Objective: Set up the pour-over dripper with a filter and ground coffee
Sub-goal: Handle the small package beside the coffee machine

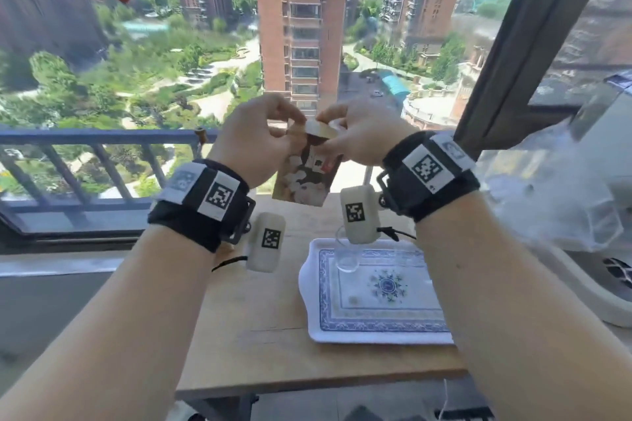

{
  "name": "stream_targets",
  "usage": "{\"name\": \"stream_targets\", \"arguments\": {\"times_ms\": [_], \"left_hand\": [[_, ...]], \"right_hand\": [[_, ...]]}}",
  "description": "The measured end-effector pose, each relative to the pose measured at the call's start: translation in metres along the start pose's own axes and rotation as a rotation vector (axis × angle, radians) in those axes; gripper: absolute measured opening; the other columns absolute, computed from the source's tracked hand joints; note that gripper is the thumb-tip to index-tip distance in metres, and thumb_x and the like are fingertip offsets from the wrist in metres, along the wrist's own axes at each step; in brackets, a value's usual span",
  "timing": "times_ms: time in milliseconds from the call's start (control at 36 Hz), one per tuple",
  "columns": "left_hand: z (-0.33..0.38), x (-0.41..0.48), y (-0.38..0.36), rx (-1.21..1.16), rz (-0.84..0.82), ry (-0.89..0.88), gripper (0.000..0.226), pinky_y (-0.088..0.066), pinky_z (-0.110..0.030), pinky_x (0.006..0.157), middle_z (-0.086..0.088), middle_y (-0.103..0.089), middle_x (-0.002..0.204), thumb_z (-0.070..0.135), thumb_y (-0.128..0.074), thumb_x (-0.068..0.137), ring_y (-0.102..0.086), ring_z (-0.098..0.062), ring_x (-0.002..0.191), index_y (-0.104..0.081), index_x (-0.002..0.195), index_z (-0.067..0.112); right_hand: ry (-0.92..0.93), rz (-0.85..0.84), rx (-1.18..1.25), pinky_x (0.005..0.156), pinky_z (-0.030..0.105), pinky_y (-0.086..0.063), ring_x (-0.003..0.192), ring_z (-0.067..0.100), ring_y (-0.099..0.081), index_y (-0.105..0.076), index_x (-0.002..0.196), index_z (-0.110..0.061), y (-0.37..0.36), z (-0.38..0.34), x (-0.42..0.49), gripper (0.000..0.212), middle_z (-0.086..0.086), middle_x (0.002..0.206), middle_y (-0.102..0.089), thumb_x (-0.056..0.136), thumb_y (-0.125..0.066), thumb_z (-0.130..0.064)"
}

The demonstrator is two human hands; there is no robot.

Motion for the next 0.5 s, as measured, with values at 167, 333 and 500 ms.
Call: {"name": "stream_targets", "arguments": {"times_ms": [167,333,500], "left_hand": [[0.031,0.040,-0.081,0.012,-0.118,-0.037,0.027,-0.051,-0.019,0.073,0.010,-0.068,0.109,0.031,-0.079,0.087,-0.066,0.001,0.091,-0.065,0.111,0.030],[0.088,0.065,-0.128,-0.023,-0.088,-0.134,0.014,-0.044,-0.014,0.070,0.020,-0.064,0.096,0.030,-0.076,0.089,-0.059,0.011,0.085,-0.066,0.099,0.029],[0.116,0.064,-0.166,-0.053,-0.117,-0.148,0.014,-0.044,-0.019,0.071,0.021,-0.066,0.097,0.036,-0.075,0.090,-0.061,0.008,0.089,-0.068,0.099,0.030]], "right_hand": [[-0.165,0.101,-0.192,0.087,0.032,-0.059,0.102,0.020,-0.066,-0.066,0.134,-0.017,0.057,0.059,-0.011,0.051,0.002,0.115,-0.067,0.086,-0.082,-0.021],[-0.313,0.175,-0.332,0.094,0.039,-0.058,0.107,0.022,-0.068,-0.072,0.124,-0.017,0.118,0.114,-0.027,0.042,0.004,0.117,-0.071,0.083,-0.083,-0.019],[-0.414,0.194,-0.326,0.092,0.040,-0.060,0.106,0.024,-0.070,-0.068,0.127,-0.017,0.135,0.165,-0.048,0.050,0.005,0.120,-0.071,0.081,-0.085,-0.009]]}}
Point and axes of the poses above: each hand's wrist, its own x-axis towards the middle knuckle, its own y-axis out of the back of the hand, z = x × y, the point moved 9 cm from there along x, towards the middle knuckle
